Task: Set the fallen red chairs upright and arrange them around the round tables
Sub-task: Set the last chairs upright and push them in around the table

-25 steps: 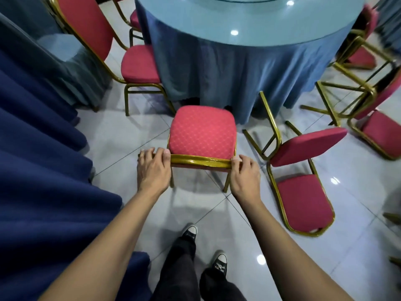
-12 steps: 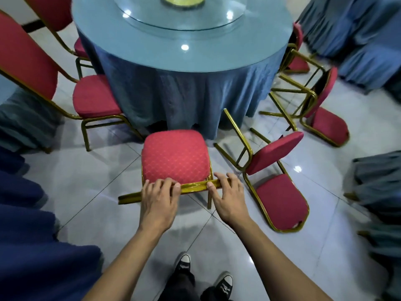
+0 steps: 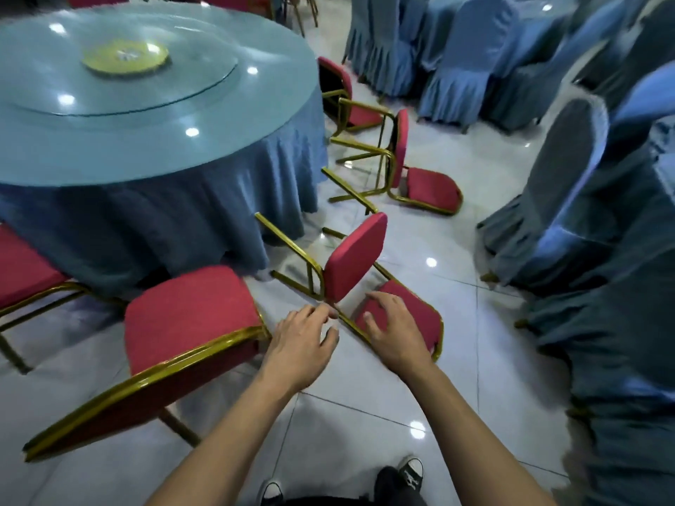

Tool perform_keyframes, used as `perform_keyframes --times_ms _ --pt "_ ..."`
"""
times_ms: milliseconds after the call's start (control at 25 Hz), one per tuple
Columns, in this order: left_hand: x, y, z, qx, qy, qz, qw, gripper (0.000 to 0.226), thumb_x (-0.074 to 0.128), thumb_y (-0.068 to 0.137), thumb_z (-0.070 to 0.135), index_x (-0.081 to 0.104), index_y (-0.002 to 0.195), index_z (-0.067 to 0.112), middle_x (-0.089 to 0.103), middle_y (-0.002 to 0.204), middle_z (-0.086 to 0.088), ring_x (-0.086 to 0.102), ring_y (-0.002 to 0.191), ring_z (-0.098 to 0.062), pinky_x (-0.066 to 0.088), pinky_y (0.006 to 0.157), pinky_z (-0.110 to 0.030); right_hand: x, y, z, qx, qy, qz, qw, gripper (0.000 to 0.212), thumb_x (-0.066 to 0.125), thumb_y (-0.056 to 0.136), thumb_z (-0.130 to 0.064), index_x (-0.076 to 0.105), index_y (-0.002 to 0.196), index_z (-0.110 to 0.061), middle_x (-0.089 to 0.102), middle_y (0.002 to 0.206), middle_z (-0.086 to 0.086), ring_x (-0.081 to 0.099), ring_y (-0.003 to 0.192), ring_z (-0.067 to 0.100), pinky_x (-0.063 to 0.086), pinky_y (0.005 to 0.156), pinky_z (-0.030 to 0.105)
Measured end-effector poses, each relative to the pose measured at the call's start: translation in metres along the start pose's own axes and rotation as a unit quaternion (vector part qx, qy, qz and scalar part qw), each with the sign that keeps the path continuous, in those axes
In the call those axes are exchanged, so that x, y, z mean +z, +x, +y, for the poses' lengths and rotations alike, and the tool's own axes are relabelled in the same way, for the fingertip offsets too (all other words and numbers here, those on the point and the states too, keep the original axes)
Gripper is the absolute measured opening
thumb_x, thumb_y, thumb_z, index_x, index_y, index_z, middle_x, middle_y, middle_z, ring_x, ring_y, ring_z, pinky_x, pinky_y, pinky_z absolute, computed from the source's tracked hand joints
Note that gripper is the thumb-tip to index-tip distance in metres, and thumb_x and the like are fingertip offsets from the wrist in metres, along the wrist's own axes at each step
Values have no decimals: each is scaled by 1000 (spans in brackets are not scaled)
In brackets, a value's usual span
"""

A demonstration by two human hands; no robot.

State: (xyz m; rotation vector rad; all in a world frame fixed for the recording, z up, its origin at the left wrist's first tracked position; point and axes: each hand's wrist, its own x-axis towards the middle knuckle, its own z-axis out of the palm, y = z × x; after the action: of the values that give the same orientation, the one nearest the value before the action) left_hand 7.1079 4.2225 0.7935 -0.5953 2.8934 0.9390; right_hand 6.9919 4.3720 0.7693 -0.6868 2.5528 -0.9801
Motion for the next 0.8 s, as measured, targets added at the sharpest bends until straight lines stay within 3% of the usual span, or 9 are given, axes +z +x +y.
perform_keyframes --times_ms 120,400,600,720,800 --pt "37 25 62 14 -40 -6 999 23 46 101 35 57 120 29 60 115 8 52 108 -16 46 96 -39 -58 8 56 15 8 30 999 37 55 99 -29 54 135 -27 54 134 -7 50 124 10 38 99 24" --pt "128 69 187 13 -47 -11 999 21 46 100 37 57 118 33 58 114 14 50 107 -11 45 95 -34 -164 29 175 63 79 56 993 31 56 98 -29 58 129 -30 57 127 -8 55 119 11 47 103 40" --pt "156 132 237 -11 -57 -2 998 22 46 100 34 58 118 30 59 116 12 49 110 -13 42 99 -36 -210 70 233 71 107 32 991 30 56 99 -26 59 128 -29 57 123 -7 57 113 6 48 99 33" --pt "175 184 258 -24 -67 2 997 22 46 99 35 60 115 30 61 116 10 52 110 -16 43 99 -39 -236 109 260 66 85 3 994 29 55 100 -27 58 128 -30 56 122 -9 56 112 5 43 92 23" --pt "188 218 271 -46 -86 -2 995 25 44 96 38 60 113 29 62 113 9 54 109 -18 44 98 -43 -255 136 276 73 62 -17 995 28 54 100 -28 58 128 -31 55 120 -10 56 110 4 44 92 23"
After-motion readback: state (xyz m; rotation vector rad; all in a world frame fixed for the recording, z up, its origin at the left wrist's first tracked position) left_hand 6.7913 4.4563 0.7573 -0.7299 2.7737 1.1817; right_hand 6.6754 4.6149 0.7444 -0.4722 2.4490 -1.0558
